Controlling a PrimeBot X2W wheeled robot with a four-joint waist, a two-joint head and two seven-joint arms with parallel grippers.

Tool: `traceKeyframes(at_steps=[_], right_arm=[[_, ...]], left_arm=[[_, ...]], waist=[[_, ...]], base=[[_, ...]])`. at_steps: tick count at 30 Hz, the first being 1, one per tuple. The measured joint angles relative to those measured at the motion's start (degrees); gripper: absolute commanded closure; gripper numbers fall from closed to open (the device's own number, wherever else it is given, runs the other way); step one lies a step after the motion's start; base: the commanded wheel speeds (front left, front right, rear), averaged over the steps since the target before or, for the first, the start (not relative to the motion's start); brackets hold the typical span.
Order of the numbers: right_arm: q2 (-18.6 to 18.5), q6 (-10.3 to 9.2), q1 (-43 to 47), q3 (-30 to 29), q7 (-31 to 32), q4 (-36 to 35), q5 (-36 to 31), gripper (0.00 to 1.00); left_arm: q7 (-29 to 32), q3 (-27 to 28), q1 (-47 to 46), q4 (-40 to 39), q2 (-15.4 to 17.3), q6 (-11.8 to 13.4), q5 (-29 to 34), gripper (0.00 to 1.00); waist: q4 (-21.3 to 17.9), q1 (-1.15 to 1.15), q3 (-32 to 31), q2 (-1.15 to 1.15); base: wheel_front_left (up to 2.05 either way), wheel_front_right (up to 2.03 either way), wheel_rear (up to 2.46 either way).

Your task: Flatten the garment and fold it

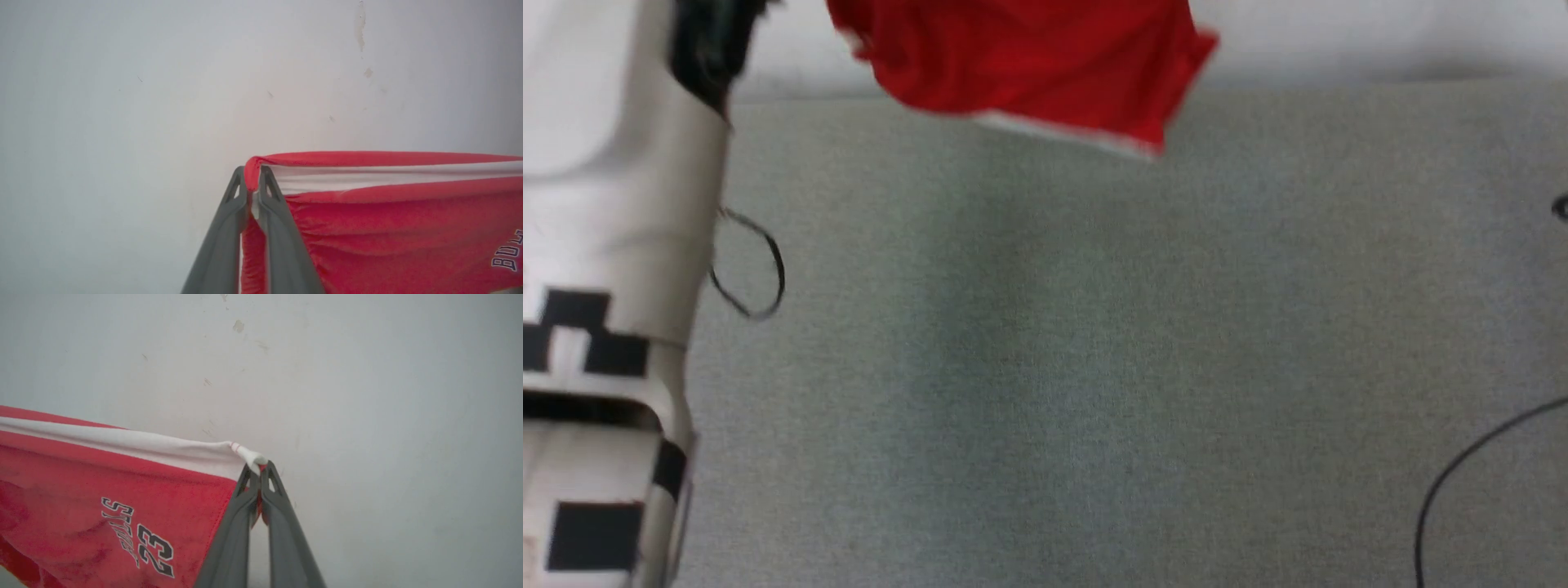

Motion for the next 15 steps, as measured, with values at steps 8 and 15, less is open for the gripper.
traceKeyframes(at_steps=[8,15], right_arm=[[4.9,-0.03,-9.7,1.6,-7.8,6.4,-3.6,1.0],[7.7,-0.05,-9.6,5.8,-11.3,12.8,-2.3,1.0]], left_arm=[[-5.5,1.3,-10.1,9.3,0.6,0.4,0.3,1.0],[-8.0,1.0,-10.4,16.2,-0.9,-0.1,0.2,1.0]], waist=[[-2.3,0.01,8.5,0.0],[-4.1,0.02,14.1,0.0]], base=[[0.0,0.0,0.0],[0.0,0.0,0.0]])
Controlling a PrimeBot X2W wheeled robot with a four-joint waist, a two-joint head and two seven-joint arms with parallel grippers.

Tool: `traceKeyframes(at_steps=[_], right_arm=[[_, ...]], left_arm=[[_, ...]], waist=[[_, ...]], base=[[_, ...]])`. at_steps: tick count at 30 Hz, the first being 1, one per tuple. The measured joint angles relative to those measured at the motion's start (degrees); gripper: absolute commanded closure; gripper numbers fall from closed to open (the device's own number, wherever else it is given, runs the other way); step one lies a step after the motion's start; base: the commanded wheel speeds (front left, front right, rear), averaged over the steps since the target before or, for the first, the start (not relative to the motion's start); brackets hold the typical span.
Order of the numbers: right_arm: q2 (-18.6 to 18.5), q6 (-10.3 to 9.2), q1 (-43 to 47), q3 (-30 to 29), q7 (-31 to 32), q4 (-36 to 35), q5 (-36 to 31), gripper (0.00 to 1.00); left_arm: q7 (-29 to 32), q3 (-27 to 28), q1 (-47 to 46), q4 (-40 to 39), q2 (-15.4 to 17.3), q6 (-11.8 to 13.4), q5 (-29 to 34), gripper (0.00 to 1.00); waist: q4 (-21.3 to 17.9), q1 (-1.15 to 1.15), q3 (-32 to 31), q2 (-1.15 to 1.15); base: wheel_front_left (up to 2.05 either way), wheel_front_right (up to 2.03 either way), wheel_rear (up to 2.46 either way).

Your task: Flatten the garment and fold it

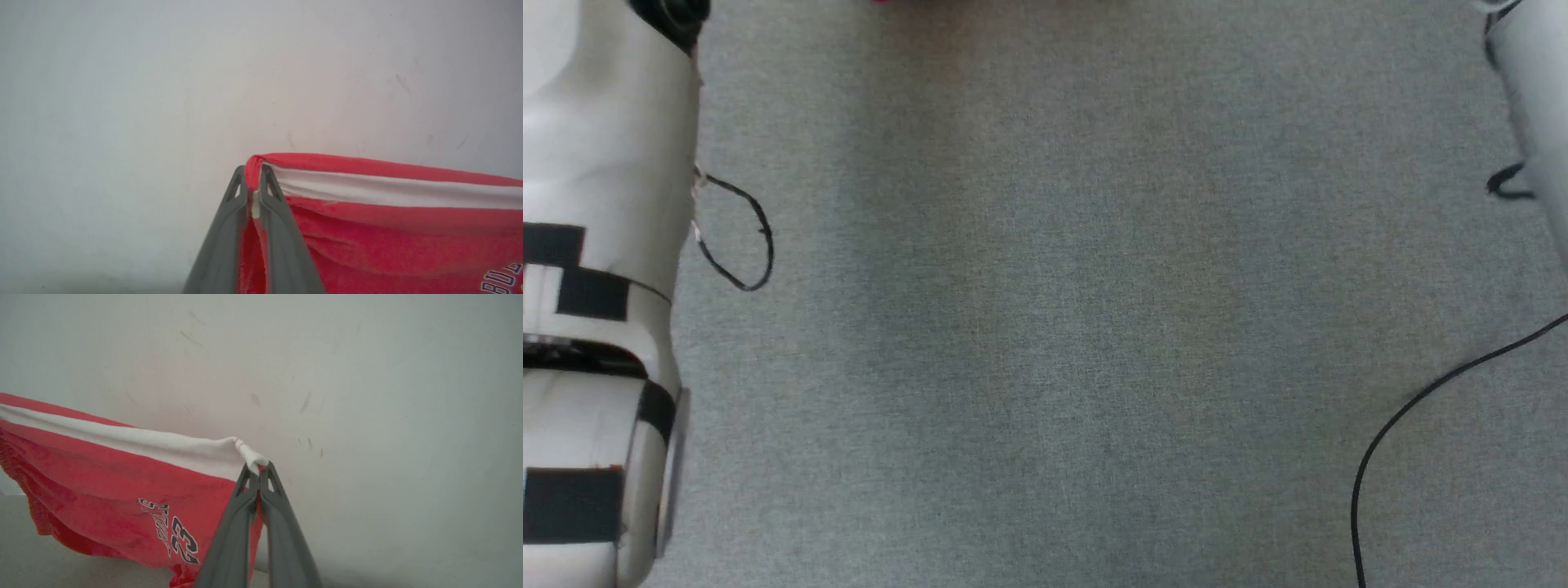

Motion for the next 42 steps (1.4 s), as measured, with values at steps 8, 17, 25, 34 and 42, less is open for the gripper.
traceKeyframes(at_steps=[8,17,25,34,42], right_arm=[[-0.7,-0.01,9.5,7.9,-4.7,0.3,5.5,1.0],[-7.5,-0.01,31.0,16.2,-9.0,-11.9,11.5,1.0],[-13.2,-0.01,53.7,12.5,-6.7,-28.2,11.4,1.0],[-10.0,-0.08,82.0,-5.4,7.4,-51.6,-0.3,1.0],[1.1,-0.08,103.4,-16.5,22.0,-74.9,-7.8,1.0]], left_arm=[[-2.1,-0.2,8.7,2.9,-3.0,-2.7,-0.5,1.0],[-2.4,3.9,34.1,-9.9,-4.7,-3.2,-0.9,1.0],[-0.4,2.9,58.2,-27.9,-4.9,0.5,0.0,1.0],[11.4,1.0,82.8,-56.2,-1.3,9.8,0.5,1.0],[20.4,-0.6,95.9,-74.4,1.5,16.1,0.8,1.0]], waist=[[-0.1,-0.02,0.4,0.0],[0.9,-0.04,-6.8,0.0],[2.0,-0.05,-15.3,0.0],[2.7,-0.05,-21.5,0.0],[3.3,-0.03,-21.5,0.0]], base=[[0.0,0.0,0.0],[0.0,0.0,0.0],[0.0,0.0,0.0],[0.0,0.0,0.0],[0.0,0.0,0.0]])
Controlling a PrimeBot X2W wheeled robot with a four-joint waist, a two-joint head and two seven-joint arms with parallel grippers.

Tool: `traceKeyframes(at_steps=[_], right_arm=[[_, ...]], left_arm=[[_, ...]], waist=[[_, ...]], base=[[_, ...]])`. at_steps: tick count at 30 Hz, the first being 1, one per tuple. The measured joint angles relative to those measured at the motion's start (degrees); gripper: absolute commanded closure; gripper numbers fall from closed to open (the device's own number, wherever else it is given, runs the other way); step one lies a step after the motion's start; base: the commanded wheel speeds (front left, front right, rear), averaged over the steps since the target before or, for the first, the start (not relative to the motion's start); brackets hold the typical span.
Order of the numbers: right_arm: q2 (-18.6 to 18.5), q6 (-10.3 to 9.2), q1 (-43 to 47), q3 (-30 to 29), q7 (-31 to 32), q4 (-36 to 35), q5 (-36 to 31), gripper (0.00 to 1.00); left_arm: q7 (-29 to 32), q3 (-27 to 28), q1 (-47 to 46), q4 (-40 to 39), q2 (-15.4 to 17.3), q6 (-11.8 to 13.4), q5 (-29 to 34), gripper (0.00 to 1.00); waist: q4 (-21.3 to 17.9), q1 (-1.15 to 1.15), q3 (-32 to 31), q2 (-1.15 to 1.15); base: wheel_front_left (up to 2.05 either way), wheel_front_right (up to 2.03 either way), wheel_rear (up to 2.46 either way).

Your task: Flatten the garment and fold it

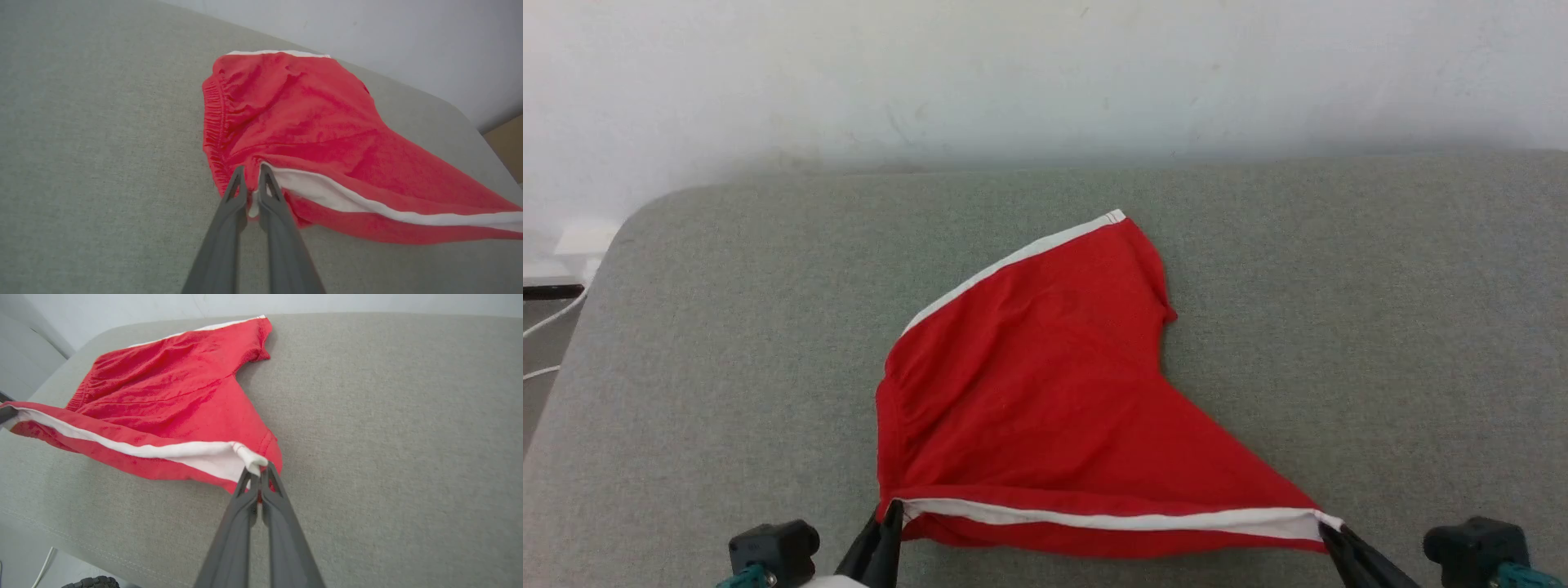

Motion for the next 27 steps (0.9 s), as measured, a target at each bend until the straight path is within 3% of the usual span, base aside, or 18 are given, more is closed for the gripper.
traceKeyframes(at_steps=[6,12,20,27], right_arm=[[2.4,-0.01,5.7,-4.6,7.9,-8.9,-1.3,1.0],[1.6,-0.01,-1.0,-6.3,9.8,-9.7,-0.6,1.0],[-2.2,-0.01,-27.4,-1.5,9.5,11.3,4.7,1.0],[-4.4,-0.01,-48.4,1.1,7.0,32.4,6.8,1.0]], left_arm=[[3.4,0.5,2.6,-7.1,1.1,2.1,-0.2,1.0],[1.7,1.2,-0.5,-5.5,0.5,1.2,-0.8,1.0],[-3.7,2.9,-11.8,4.5,-1.5,-2.2,-1.7,1.0],[-7.2,1.6,-23.6,13.5,-4.7,-6.3,-2.2,1.0]], waist=[[0.0,0.0,1.8,0.0],[0.3,0.0,4.2,0.0],[1.9,0.02,6.3,0.0],[5.9,0.02,8.4,0.0]], base=[[0.0,0.0,0.0],[0.0,0.0,0.0],[0.0,0.0,0.0],[0.0,0.0,0.0]])
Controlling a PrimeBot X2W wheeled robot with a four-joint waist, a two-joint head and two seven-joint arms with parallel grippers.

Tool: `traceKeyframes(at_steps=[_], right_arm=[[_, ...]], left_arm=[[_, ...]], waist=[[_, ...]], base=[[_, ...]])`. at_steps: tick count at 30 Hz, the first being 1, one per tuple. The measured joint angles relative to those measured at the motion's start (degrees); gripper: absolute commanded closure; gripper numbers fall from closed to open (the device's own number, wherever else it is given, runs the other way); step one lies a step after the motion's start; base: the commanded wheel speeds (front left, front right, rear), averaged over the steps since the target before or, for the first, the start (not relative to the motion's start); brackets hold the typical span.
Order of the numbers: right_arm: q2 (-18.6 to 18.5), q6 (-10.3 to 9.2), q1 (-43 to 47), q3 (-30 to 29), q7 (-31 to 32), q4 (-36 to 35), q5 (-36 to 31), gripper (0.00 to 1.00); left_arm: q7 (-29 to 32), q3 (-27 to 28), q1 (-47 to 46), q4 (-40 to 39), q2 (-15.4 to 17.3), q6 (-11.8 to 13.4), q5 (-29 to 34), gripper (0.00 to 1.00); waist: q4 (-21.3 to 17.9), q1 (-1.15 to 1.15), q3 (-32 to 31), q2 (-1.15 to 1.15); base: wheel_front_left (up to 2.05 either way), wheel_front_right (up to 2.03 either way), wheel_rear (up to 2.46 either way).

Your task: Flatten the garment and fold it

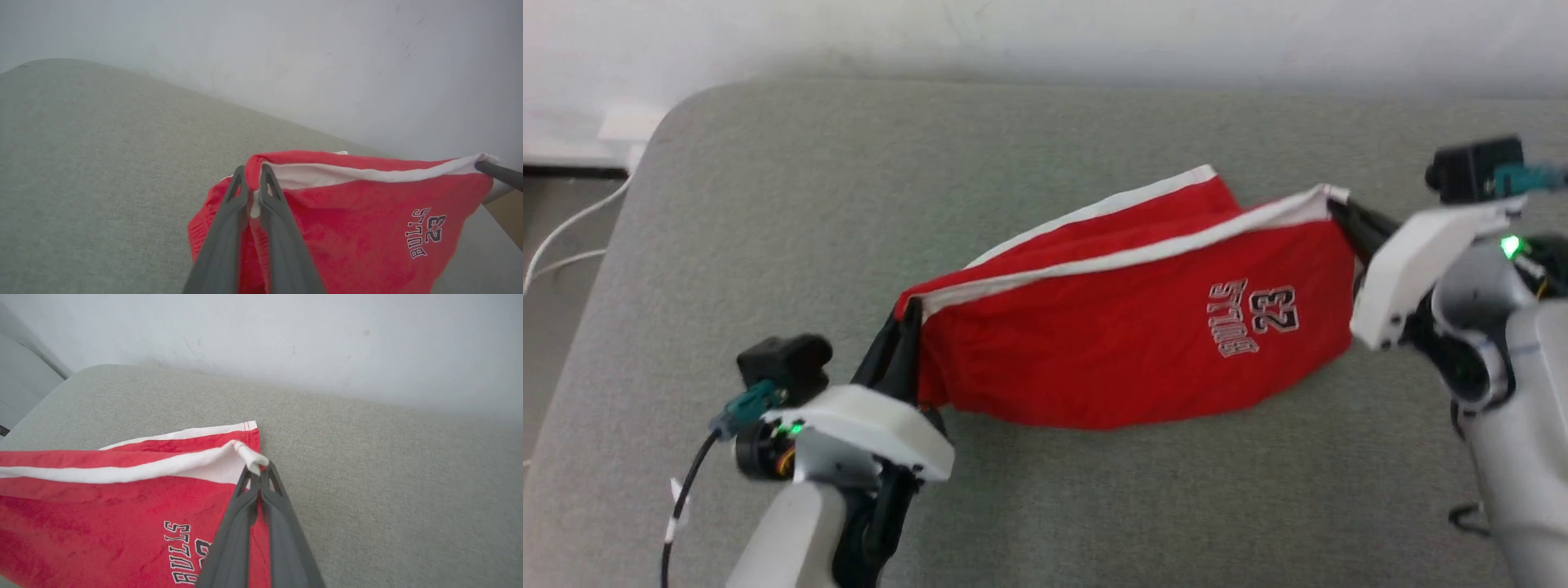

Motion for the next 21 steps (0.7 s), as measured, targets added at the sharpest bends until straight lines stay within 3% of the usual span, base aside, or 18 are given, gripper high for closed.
traceKeyframes(at_steps=[7,15,16,17,18,19,20,21], right_arm=[[-2.1,0.0,-15.8,5.1,-3.5,15.8,0.5,1.0],[-2.8,0.0,-23.1,12.9,-9.9,29.7,2.3,1.0],[-2.8,0.0,-23.4,13.5,-10.9,31.1,2.9,0.82],[-2.8,0.0,-23.6,14.2,-12.0,32.3,3.5,0.35],[-2.8,0.0,-23.7,15.1,-13.2,33.3,4.1,0.0],[-2.8,0.0,-23.7,16.0,-14.2,34.3,4.5,0.0],[-2.7,0.0,-23.6,17.1,-15.3,35.0,5.1,0.0],[-2.8,0.0,-23.6,18.1,-16.8,35.5,5.7,0.0]], left_arm=[[-2.3,-1.5,-9.9,9.4,-2.7,-3.0,0.0,1.0],[-3.6,-2.2,-13.0,17.6,-4.4,-4.5,-1.6,1.0],[-3.8,-2.4,-13.1,18.3,-4.6,-4.9,-1.7,1.0],[-3.9,-2.4,-13.1,18.8,-4.8,-5.2,-2.1,1.0],[-4.0,-2.6,-13.1,19.3,-5.0,-5.5,-2.5,0.85],[-4.1,-2.6,-13.1,19.7,-5.1,-6.0,-2.9,0.55],[-4.0,-2.7,-13.1,20.1,-5.2,-6.2,-3.3,0.0],[-4.1,-2.8,-13.1,20.3,-5.4,-6.5,-3.6,0.0]], waist=[[3.6,0.0,4.6,0.0],[6.8,0.01,9.3,0.0],[7.2,0.0,9.6,0.0],[7.5,0.0,9.9,0.0],[7.7,0.0,10.1,0.0],[8.0,0.0,10.1,0.0],[8.1,0.0,10.1,0.0],[8.2,0.0,9.9,0.0]], base=[[0.0,0.0,0.0],[0.0,0.0,0.0],[0.0,0.0,0.0],[0.0,0.0,0.0],[0.0,0.0,0.0],[0.0,0.0,0.0],[0.0,0.0,0.0],[0.0,0.0,0.0]])
